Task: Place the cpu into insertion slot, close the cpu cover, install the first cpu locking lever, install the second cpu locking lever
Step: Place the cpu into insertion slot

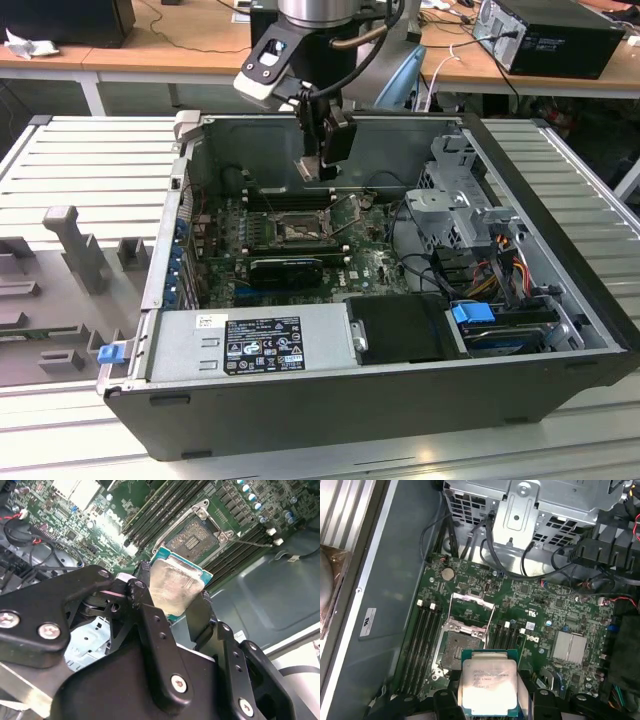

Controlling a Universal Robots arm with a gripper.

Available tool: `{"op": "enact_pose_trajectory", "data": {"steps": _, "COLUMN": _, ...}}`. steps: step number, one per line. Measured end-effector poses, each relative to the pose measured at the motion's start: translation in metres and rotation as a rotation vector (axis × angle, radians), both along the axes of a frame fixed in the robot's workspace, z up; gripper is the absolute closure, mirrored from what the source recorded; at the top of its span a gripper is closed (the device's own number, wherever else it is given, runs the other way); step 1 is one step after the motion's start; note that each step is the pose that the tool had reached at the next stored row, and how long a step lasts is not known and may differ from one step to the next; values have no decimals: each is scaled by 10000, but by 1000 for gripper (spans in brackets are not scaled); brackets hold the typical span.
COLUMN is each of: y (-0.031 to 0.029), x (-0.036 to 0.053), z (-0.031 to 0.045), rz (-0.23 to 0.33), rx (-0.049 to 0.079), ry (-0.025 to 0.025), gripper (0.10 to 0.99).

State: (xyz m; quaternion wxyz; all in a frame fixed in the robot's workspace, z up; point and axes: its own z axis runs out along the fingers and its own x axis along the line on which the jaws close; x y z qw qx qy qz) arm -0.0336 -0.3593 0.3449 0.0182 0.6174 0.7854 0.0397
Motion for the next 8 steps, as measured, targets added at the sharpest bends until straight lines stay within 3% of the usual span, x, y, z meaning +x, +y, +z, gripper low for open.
{"op": "enact_pose_trajectory", "data": {"steps": 8, "y": 0, "x": -2, "z": -41, "rz": -968, "rx": 0, "ry": 24, "gripper": 561}}
